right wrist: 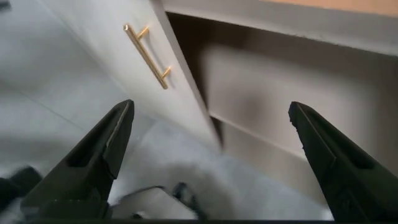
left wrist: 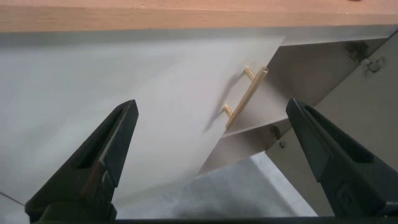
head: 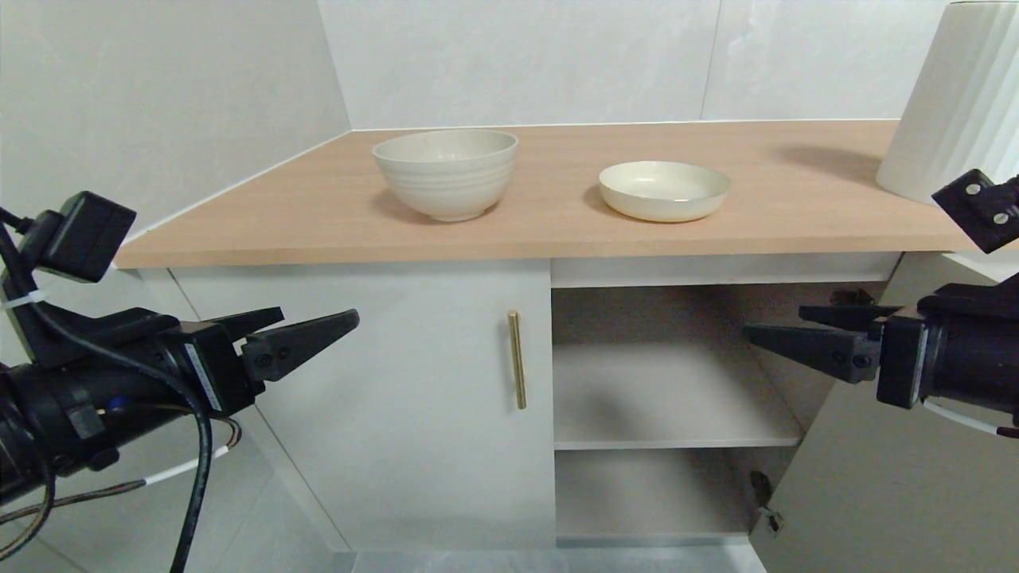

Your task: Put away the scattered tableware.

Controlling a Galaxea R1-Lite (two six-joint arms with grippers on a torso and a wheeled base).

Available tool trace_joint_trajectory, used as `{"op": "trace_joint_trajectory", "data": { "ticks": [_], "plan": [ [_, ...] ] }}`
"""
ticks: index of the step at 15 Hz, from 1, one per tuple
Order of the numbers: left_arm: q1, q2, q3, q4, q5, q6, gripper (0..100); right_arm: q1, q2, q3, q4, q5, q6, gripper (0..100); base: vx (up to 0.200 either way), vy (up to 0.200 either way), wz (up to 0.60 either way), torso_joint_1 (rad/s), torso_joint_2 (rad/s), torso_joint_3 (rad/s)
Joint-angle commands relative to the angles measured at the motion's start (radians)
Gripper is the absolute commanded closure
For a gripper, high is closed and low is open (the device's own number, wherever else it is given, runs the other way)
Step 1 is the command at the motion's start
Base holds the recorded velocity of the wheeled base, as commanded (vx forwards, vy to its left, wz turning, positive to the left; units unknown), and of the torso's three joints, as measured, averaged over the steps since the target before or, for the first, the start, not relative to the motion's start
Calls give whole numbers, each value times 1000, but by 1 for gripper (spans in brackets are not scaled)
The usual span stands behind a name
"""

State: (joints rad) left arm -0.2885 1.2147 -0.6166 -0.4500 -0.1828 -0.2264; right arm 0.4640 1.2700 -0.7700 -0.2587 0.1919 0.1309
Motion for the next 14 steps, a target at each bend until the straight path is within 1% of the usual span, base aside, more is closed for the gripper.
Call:
{"op": "trace_joint_trajectory", "data": {
  "ticks": [1, 3, 7, 10, 11, 12, 14],
  "plan": [
    [0, 2, 0, -1, 0, -1, 0, -1, -12, 46, -42, 0, -34, 0, 0, 0, 0, 0, 0, 0],
    [0, 5, 0, -1, 0, -2, 0, -1, -6, 69, -99, 0, -36, 0, 0, 0, 0, 0, 0, 0],
    [0, 6, 0, -1, 0, -2, 0, -1, -8, 72, -106, 1, -37, 0, 0, 0, 0, 5, -43, -35],
    [0, 8, 0, -1, -1, -7, 0, -1, -8, 74, -108, 0, -37, 0, 0, 0, 0, 76, -243, -274],
    [0, 8, -2, -1, -3, -24, 0, -1, -8, 74, -108, 0, -37, 0, 0, 0, 0, 149, -437, -334],
    [0, 9, -2, -3, -17, -41, 0, -1, -6, 74, -108, 0, -37, 0, 0, 0, 0, 139, -554, -315],
    [0, 11, -2, -1, -24, -45, 0, -1, -8, 75, -108, 0, -37, 0, 0, 0, 0, 120, -513, -298]
  ]
}}
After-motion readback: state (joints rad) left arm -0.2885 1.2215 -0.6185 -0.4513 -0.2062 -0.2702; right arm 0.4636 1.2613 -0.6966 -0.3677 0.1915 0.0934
